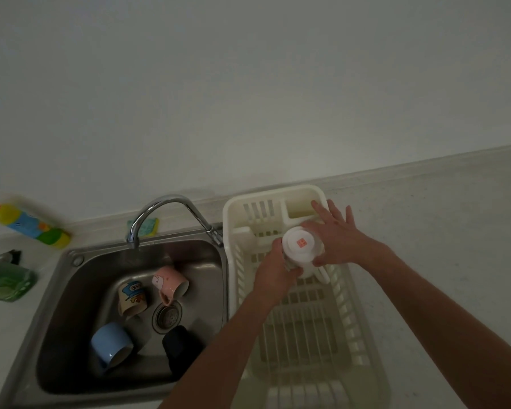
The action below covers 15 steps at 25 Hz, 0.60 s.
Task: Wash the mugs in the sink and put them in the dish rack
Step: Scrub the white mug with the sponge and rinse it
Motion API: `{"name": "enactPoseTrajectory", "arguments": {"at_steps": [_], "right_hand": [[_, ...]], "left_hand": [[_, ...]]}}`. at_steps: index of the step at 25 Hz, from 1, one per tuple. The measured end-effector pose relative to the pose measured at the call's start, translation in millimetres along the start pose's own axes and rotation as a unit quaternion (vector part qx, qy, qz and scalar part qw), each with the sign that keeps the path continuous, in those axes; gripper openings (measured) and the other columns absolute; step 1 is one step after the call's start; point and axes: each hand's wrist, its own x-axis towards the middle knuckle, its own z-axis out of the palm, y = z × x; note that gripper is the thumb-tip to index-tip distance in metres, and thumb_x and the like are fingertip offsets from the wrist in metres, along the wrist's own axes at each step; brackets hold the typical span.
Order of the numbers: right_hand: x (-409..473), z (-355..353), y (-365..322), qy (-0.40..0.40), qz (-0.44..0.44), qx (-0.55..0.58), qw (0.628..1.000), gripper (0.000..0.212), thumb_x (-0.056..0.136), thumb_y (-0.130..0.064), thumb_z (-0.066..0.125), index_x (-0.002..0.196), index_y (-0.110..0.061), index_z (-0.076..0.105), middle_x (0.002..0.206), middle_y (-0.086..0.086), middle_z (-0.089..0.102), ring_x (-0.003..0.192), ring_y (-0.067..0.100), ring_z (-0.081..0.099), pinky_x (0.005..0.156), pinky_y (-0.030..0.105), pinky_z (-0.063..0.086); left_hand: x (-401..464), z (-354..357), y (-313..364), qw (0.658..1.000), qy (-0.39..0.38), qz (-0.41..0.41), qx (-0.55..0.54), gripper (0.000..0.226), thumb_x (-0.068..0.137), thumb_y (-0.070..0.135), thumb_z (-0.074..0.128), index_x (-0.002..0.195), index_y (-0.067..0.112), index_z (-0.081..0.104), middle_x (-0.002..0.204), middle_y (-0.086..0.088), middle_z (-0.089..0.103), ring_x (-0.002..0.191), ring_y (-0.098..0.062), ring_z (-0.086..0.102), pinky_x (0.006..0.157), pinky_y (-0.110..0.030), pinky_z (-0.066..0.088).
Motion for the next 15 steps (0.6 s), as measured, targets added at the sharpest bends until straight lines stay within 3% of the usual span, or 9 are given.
{"name": "enactPoseTrajectory", "arguments": {"at_steps": [4,8,15], "right_hand": [[-21.0,-5.5,-20.8,0.034,0.025,0.025,0.999,0.092,0.083,-0.063,0.061,0.156,-0.034,0.012,0.162,0.011,-0.023,0.146,0.035,-0.028,0.116,0.062,-0.013],[-47.9,-18.4,-67.5,0.071,0.042,0.05,0.995,0.072,0.094,-0.061,0.047,0.155,-0.033,0.02,0.165,0.01,-0.004,0.15,0.032,-0.015,0.12,0.056,-0.006],[-63.7,-14.0,-236.7,0.055,0.029,0.042,0.997,0.067,0.097,-0.062,0.039,0.155,-0.032,0.022,0.165,0.005,0.008,0.152,0.031,-0.005,0.121,0.052,0.003]], "left_hand": [[-7.6,-30.6,11.7,0.996,0.0,0.03,0.084,0.06,0.088,0.026,0.07,0.14,0.02,0.04,0.132,-0.003,0.058,0.121,-0.021,0.056,0.093,-0.034,0.049],[-35.1,-93.4,0.4,0.982,0.03,0.069,0.173,0.054,0.095,0.033,0.058,0.142,0.017,0.039,0.139,-0.005,0.053,0.128,-0.026,0.05,0.102,-0.039,0.043],[-139.5,-232.9,-119.0,0.965,0.046,0.038,0.255,0.047,0.094,0.03,0.055,0.138,0.015,0.045,0.133,-0.013,0.055,0.126,-0.03,0.051,0.103,-0.039,0.041]]}}
